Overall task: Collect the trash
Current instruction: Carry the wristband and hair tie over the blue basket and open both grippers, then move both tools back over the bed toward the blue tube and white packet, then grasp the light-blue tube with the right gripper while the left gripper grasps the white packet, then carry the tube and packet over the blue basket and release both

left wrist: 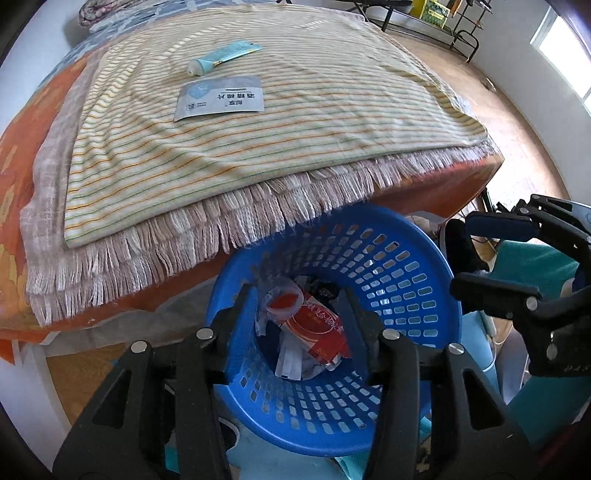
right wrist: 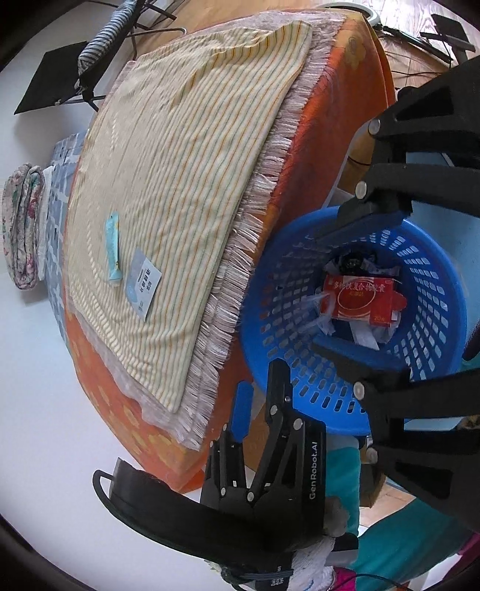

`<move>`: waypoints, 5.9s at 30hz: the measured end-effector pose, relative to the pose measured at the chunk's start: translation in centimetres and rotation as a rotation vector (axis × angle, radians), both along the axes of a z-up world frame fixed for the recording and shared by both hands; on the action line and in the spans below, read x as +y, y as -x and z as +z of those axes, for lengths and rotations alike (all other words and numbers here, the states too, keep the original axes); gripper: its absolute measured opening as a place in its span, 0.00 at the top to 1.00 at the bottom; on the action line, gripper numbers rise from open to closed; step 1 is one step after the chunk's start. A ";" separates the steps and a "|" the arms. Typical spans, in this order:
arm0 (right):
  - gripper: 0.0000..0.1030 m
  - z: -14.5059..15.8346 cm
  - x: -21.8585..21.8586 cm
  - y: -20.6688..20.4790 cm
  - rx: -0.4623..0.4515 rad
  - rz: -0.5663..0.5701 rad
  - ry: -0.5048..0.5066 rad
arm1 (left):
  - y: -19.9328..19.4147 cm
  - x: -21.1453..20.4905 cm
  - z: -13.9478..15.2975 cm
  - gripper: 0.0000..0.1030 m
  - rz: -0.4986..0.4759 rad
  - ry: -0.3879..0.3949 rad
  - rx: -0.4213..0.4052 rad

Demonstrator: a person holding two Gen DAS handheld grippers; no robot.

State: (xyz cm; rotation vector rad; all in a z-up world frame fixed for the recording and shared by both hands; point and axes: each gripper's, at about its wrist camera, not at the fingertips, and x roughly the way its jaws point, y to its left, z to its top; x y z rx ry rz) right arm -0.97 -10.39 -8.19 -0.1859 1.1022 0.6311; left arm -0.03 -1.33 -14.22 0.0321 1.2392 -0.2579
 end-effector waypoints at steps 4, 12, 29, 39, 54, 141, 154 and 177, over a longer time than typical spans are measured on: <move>0.24 0.1 0.0 -0.1 -0.010 -0.008 0.005 | -0.1 0.7 0.2 0.42 0.017 0.005 0.000; 0.12 0.4 0.0 -0.2 -0.039 -0.020 0.027 | -0.6 1.2 0.4 0.38 0.047 0.008 -0.003; 0.10 1.6 -0.5 -1.9 -0.082 -0.081 0.038 | -3.0 2.3 2.4 0.36 0.093 0.029 -0.035; 0.00 4.5 -2.0 -5.6 -0.151 -0.130 -0.058 | -7.4 4.6 3.8 0.30 0.166 0.079 -0.038; 0.01 7.5 1.2 -15.7 -0.204 -0.031 -0.017 | -12.8 6.1 4.5 0.30 0.193 0.091 -0.061; 0.68 -3.2 -0.7 -22.5 0.181 -0.103 -0.016 | -16.0 -1.5 -1.9 0.23 -0.190 -0.178 0.036; 0.84 -3.0 0.0 -21.1 0.102 -0.137 0.037 | -14.0 0.7 -0.4 0.47 -0.120 -0.164 -0.004; 0.96 2.5 -0.4 -14.9 -0.013 -0.086 -0.035 | -9.0 4.2 5.2 0.51 -0.052 -0.118 -0.105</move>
